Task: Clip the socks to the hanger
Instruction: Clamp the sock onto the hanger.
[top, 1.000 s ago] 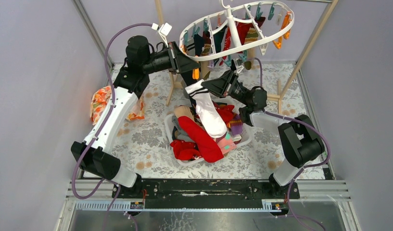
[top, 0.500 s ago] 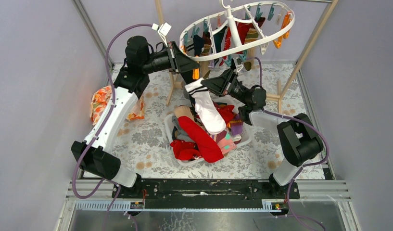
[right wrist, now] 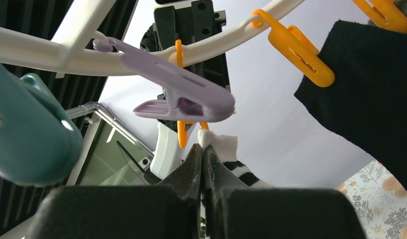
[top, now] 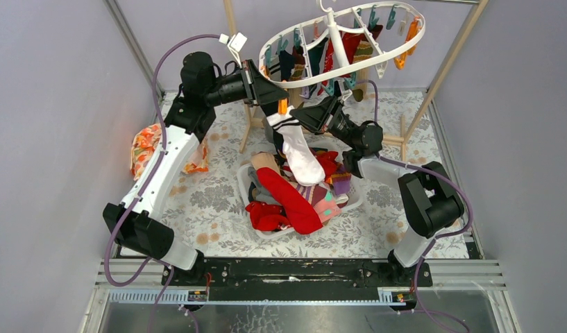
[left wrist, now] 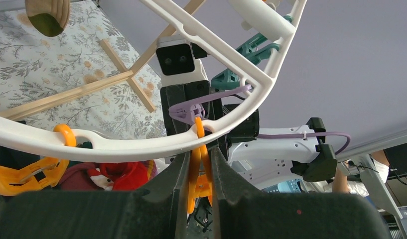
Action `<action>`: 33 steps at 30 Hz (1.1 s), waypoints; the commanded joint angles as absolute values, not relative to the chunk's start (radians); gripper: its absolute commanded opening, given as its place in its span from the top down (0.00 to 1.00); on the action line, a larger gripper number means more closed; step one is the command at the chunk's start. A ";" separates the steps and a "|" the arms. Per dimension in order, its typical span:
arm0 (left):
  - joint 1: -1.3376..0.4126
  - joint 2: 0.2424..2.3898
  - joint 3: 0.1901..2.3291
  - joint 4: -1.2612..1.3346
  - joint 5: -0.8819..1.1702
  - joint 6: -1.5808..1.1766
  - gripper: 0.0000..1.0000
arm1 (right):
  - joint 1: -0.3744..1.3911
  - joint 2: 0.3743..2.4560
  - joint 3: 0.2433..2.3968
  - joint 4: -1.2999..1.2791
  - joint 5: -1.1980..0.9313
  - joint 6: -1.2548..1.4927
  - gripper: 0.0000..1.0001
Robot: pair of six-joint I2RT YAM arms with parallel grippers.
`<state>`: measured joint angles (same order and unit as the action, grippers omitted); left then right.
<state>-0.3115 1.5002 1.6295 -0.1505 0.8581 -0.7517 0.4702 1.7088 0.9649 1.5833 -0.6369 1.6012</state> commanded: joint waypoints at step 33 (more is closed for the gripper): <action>-0.290 1.473 1.609 -0.064 0.946 -0.755 1.00 | 0.456 1.703 1.043 1.719 -0.699 1.632 1.00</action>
<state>-0.2932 1.4998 1.6184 -0.1200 0.8913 -0.7532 0.4618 1.7210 0.9833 1.5833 -0.6949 1.6203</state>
